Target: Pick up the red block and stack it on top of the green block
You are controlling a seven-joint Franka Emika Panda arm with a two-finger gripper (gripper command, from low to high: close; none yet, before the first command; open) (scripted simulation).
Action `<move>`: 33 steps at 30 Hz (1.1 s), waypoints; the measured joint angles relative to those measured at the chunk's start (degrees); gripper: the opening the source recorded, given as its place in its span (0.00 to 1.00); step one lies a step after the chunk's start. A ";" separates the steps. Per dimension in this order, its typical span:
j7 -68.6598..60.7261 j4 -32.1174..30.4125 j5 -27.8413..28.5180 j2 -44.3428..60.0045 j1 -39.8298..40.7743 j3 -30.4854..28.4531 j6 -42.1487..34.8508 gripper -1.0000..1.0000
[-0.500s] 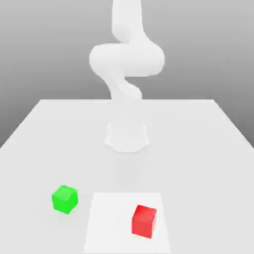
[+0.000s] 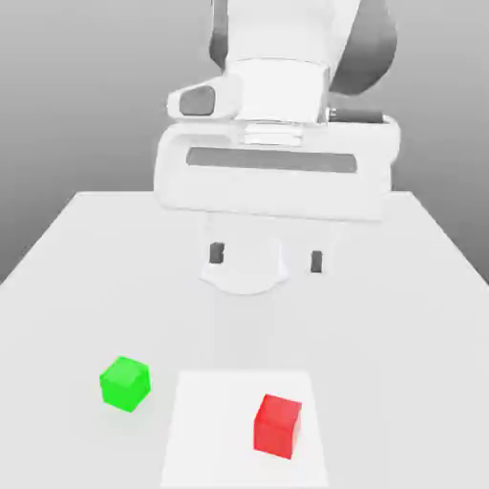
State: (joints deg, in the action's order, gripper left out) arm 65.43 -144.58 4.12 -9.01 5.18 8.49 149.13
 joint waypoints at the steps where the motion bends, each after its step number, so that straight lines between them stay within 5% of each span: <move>1: 1.04 -0.73 0.13 2.07 -0.02 0.16 0.99 0.50; 12: 8.79 -4.17 2.06 24.63 -3.18 -2.07 15.15 0.50; 13: 9.31 -3.90 2.75 26.49 -3.74 -2.77 16.68 0.00; 20: 9.51 -3.85 2.98 26.86 -3.78 -2.85 17.06 0.00; 33: 17.13 -7.86 -6.07 11.61 2.58 -3.60 6.41 0.00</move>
State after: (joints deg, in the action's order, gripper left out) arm 82.57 -152.44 -1.96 2.60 7.75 4.89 155.54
